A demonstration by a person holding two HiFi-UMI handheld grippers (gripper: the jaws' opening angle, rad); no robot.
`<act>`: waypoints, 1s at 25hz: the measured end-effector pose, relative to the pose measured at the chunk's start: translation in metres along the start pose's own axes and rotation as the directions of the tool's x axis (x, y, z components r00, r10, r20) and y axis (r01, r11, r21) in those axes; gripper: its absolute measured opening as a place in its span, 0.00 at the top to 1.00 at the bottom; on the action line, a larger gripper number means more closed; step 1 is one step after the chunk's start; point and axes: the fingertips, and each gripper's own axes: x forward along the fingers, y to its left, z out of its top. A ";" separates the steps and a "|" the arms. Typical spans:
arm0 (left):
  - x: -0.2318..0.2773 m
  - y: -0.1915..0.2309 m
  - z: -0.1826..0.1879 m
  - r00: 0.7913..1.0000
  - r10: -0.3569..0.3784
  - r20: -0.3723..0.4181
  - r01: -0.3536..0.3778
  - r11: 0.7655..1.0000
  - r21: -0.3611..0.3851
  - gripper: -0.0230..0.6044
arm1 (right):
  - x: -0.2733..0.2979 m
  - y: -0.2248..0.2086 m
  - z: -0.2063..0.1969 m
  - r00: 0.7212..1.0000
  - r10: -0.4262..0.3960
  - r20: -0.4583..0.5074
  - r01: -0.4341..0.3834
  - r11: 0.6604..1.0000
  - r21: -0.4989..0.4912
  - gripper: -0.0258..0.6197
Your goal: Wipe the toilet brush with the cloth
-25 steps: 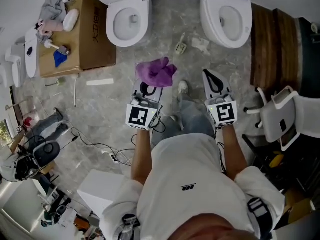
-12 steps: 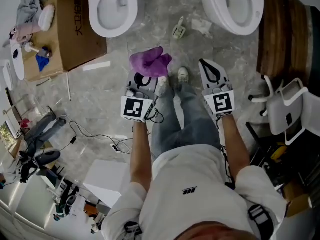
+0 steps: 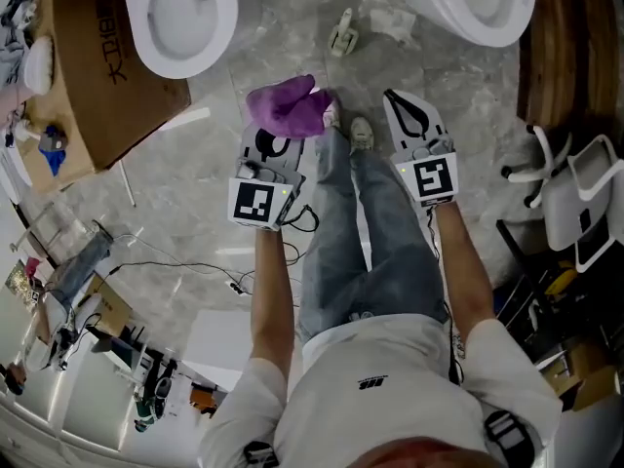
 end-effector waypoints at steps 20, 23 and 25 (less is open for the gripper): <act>0.115 0.075 -0.185 0.990 -0.135 -0.042 0.138 0.988 0.071 0.85 | 0.149 -0.026 -0.182 1.000 -0.015 -0.018 0.014 0.998 -0.059 0.94; 0.130 0.082 -0.214 0.988 -0.149 -0.040 0.151 0.985 0.081 0.85 | 0.166 -0.030 -0.215 1.000 -0.014 -0.025 0.012 0.998 -0.069 0.94; 0.140 0.086 -0.233 0.986 -0.162 -0.036 0.164 0.982 0.088 0.85 | 0.178 -0.034 -0.236 1.000 -0.016 -0.026 0.014 0.997 -0.073 0.93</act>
